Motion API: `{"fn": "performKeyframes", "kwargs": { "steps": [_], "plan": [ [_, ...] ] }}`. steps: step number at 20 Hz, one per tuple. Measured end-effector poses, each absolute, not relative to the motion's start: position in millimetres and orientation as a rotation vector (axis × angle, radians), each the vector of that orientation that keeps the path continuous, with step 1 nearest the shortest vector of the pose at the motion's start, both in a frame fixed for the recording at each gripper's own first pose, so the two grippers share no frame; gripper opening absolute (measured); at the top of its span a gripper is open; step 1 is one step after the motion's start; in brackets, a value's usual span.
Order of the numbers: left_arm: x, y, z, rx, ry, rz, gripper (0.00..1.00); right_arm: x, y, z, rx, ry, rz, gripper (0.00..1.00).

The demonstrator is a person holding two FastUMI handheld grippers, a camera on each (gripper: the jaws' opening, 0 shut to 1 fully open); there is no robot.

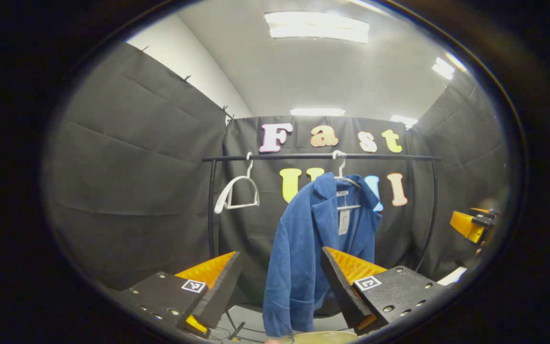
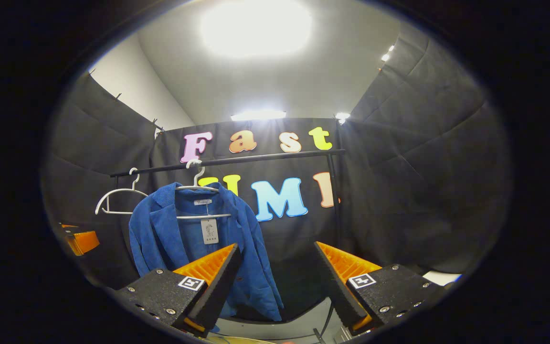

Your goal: Grasp the clothes on the hanger with both hands and then place them into the laundry hamper below.

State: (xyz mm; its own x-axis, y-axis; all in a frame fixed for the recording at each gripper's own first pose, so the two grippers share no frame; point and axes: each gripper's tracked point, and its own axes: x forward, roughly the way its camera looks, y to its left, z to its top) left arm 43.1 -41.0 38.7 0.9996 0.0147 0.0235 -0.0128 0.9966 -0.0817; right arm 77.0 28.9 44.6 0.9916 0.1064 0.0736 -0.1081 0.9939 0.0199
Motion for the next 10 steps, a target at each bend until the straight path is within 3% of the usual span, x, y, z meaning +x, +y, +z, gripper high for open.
{"fn": "performKeyframes", "kwargs": {
  "steps": [10],
  "plan": [
    [102.2,-106.8,78.6,-0.093,-0.088,0.014,0.96,155.4,55.8,72.3,0.037,-0.112,0.249,0.94]
  ]
}}
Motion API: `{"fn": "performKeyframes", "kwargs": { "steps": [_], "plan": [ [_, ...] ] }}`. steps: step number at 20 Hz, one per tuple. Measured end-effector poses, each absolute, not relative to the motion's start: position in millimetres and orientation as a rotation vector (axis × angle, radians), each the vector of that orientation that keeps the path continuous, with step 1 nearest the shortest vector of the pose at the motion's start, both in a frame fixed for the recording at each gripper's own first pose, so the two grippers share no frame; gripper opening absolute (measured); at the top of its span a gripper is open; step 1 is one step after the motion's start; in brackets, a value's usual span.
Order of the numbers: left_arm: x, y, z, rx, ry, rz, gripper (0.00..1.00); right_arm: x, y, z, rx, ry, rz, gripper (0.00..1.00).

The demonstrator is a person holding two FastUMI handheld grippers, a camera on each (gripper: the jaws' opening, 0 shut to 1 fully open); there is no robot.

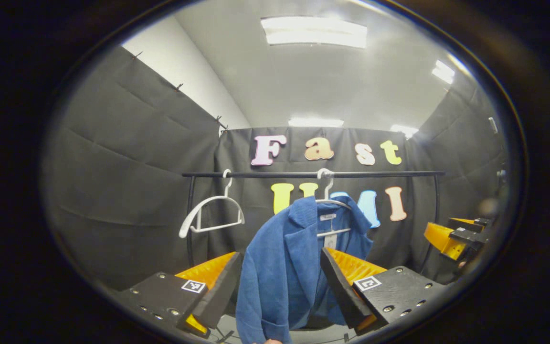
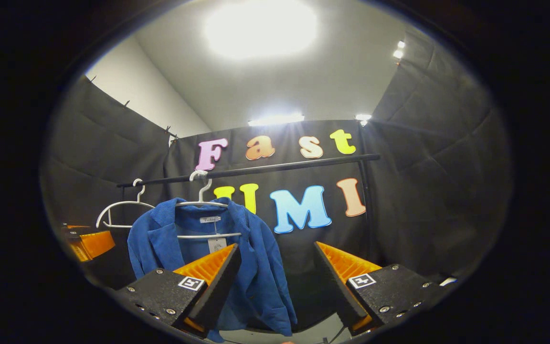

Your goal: Grasp the clothes on the hanger with both hands and then place them into the laundry hamper below.

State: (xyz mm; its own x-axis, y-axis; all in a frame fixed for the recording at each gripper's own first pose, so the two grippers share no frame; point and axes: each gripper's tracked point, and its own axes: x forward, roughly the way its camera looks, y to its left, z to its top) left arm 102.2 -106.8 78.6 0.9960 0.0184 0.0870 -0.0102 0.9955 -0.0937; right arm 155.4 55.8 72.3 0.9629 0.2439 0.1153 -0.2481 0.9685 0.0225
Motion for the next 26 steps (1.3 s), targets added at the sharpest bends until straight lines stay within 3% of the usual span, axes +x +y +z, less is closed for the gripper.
{"fn": "performKeyframes", "kwargs": {
  "steps": [2,10,12,14,16,17,20,26],
  "plan": [
    [118.4,-119.9,77.1,-0.099,-0.082,0.018,1.0,170.8,61.9,73.3,0.03,-0.112,0.277,0.93],
    [185.1,-146.7,52.1,-0.134,-0.041,0.071,1.0,233.8,88.1,57.7,0.036,-0.091,0.383,0.93],
    [199.9,-150.8,38.8,-0.135,-0.01,0.094,0.96,249.7,96.2,50.6,0.048,-0.075,0.407,0.91],
    [213.9,-152.7,24.3,-0.109,0.02,0.124,1.0,265.7,105.2,39.3,0.057,-0.056,0.432,0.94],
    [227.7,-156.3,11.6,-0.084,0.048,0.148,0.96,278.8,112.8,25.7,0.061,-0.034,0.456,0.93],
    [234.4,-156.0,6.8,-0.077,0.055,0.164,1.0,287.1,115.7,18.9,0.06,-0.019,0.461,0.93],
    [249.8,-148.3,-4.3,-0.06,0.068,0.217,0.96,308.8,129.5,3.0,0.076,0.007,0.488,0.93],
    [263.7,-135.8,-13.8,-0.022,0.056,0.28,1.0,337.3,153.2,-29.5,0.054,0.064,0.522,0.94]
  ]
}}
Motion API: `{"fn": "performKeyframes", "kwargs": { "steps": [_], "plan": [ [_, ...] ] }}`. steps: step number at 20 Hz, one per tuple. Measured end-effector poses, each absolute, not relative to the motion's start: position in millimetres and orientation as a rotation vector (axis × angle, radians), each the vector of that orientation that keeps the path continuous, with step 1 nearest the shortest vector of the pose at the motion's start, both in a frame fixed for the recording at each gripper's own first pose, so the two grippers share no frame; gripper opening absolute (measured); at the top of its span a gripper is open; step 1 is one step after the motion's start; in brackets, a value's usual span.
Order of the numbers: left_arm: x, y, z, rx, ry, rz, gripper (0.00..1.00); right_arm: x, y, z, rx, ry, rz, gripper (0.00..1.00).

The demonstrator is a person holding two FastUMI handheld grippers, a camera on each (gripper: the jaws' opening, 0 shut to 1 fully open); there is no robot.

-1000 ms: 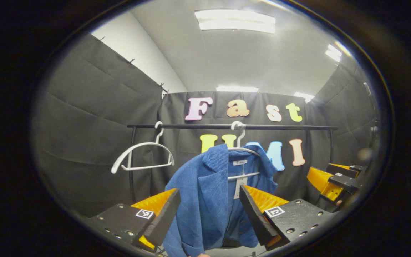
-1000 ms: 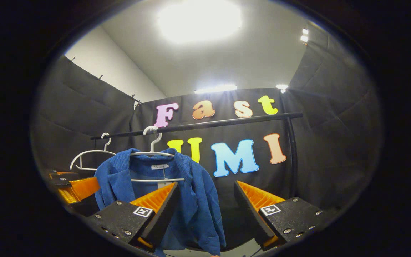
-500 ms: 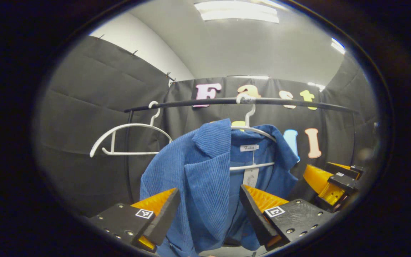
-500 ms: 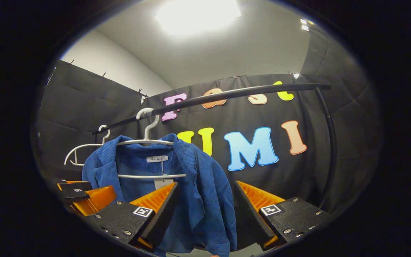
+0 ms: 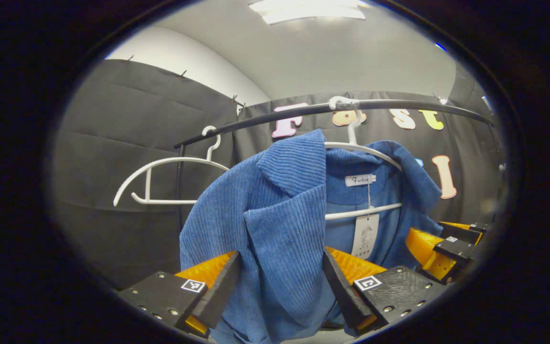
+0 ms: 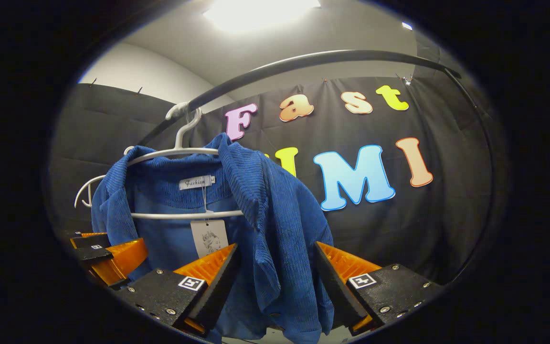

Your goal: Grasp the clothes on the hanger with both hands and then place them into the laundry hamper below.

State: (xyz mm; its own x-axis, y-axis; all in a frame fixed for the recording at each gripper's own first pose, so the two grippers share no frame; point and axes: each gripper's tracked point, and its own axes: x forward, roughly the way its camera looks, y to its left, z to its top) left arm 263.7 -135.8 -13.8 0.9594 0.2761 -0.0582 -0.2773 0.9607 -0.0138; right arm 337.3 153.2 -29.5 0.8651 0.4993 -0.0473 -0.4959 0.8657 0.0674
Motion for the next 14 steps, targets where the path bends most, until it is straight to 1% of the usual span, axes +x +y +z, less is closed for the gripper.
{"fn": "performKeyframes", "kwargs": {
  "steps": [4,6,7,8,9,10,11,12,13,14],
  "plan": [
    [268.5,-129.6,-21.1,-0.003,0.052,0.325,1.0,350.6,162.2,-50.2,0.057,0.108,0.498,0.91],
    [269.1,-127.0,-22.9,0.015,0.053,0.349,1.0,358.5,165.4,-57.1,0.059,0.126,0.479,0.84],
    [268.9,-121.9,-21.9,0.025,0.051,0.369,0.85,360.6,164.9,-58.3,0.061,0.135,0.475,0.75],
    [268.3,-121.5,-22.6,0.028,0.055,0.367,0.7,360.6,164.3,-58.4,0.069,0.14,0.477,0.69],
    [267.7,-122.7,-21.7,0.027,0.058,0.358,0.74,360.0,164.7,-57.5,0.076,0.142,0.483,0.49],
    [267.4,-124.3,-20.4,0.028,0.055,0.345,0.75,361.5,165.2,-56.5,0.079,0.142,0.485,0.39],
    [267.5,-123.9,-18.8,0.019,0.052,0.334,0.63,361.9,162.8,-54.5,0.078,0.135,0.487,0.16],
    [268.7,-128.8,-18.7,0.003,0.059,0.295,0.52,359.7,165.1,-51.5,0.088,0.133,0.513,0.07],
    [271.2,-122.9,-20.0,0.01,0.061,0.32,0.53,354.5,167.8,-48.0,0.086,0.136,0.537,0.02],
    [263.1,-116.3,-16.6,0.011,0.055,0.332,0.39,351.4,163.4,-43.9,0.072,0.12,0.532,0.02]
  ]
}}
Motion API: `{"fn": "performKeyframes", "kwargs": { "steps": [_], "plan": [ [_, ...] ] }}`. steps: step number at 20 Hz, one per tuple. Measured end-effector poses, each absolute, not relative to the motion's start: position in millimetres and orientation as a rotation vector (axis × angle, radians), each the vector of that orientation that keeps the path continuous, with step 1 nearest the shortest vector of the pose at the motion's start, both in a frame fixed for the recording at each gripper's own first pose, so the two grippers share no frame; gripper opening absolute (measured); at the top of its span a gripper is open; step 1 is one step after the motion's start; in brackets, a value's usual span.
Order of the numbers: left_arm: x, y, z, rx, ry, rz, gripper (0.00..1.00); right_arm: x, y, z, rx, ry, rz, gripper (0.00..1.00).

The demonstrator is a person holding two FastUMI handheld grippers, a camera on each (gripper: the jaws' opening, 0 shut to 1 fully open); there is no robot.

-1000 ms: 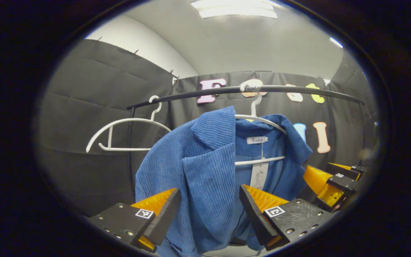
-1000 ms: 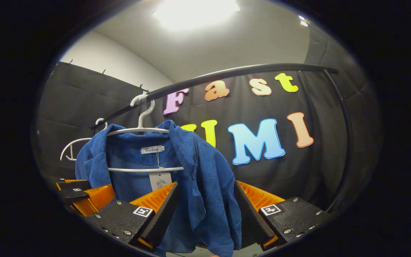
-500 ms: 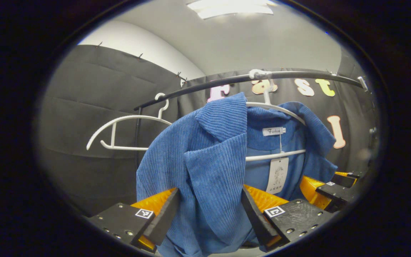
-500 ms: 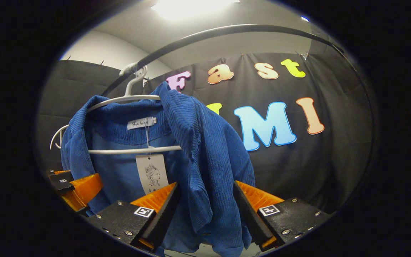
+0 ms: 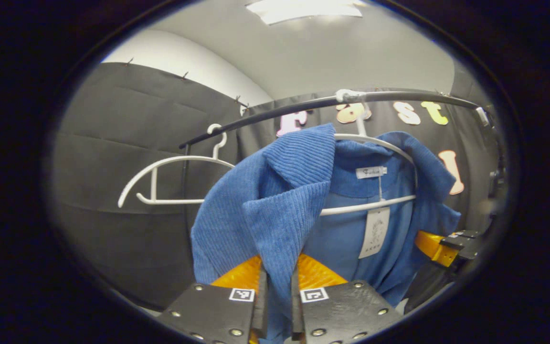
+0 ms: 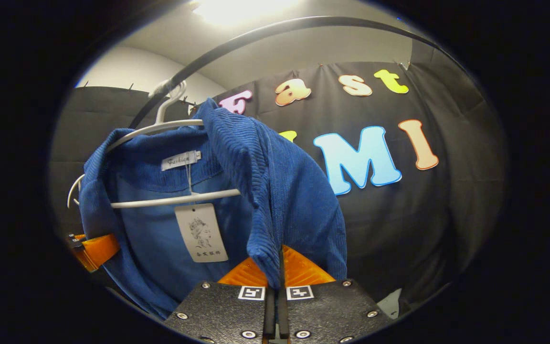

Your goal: Grasp the clothes on the hanger with both hands and then place them into the laundry hamper below.

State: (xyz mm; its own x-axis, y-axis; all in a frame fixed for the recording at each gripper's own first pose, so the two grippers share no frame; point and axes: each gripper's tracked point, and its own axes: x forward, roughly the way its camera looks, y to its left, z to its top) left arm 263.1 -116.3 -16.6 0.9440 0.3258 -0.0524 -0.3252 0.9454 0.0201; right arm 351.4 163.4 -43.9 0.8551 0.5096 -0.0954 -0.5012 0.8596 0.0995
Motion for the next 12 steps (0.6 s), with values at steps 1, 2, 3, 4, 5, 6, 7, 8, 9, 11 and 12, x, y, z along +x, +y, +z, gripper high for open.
{"fn": "performKeyframes", "kwargs": {
  "steps": [1,2,3,4,5,6,7,8,9,11,12],
  "plan": [
    [260.6,-116.9,-13.9,0.008,0.052,0.321,0.25,349.9,159.6,-37.1,0.06,0.098,0.53,0.01],
    [257.3,-120.1,-12.3,0.007,0.053,0.303,0.11,348.2,154.8,-29.9,0.049,0.076,0.525,0.01],
    [255.4,-119.7,-7.7,0.011,0.046,0.292,0.11,346.4,152.9,-21.4,0.043,0.054,0.523,0.02],
    [252.0,-121.7,-2.1,0.015,0.038,0.282,0.1,345.5,150.3,-12.4,0.039,0.032,0.515,0.01],
    [248.8,-119.4,6.0,0.026,0.029,0.297,0.05,345.0,146.7,-2.7,0.043,0.009,0.511,0.02],
    [243.1,-121.2,9.4,0.029,0.023,0.285,0.01,343.9,144.6,6.2,0.045,-0.012,0.509,0.02],
    [237.2,-122.5,14.9,0.036,0.022,0.272,0.05,341.7,141.3,14.8,0.046,-0.035,0.508,0.02],
    [229.3,-122.5,22.0,0.05,0.016,0.265,0.05,337.0,137.8,24.0,0.048,-0.059,0.503,0.02],
    [223.2,-122.5,31.6,0.063,0.005,0.259,0.05,333.8,133.6,31.9,0.046,-0.079,0.498,0.02],
    [213.0,-122.1,51.6,0.083,-0.024,0.25,0.05,329.7,125.9,47.8,0.043,-0.12,0.482,0.02],
    [206.8,-122.2,60.1,0.095,-0.035,0.239,0.05,329.8,123.4,55.9,0.044,-0.141,0.476,0.02]
  ]
}}
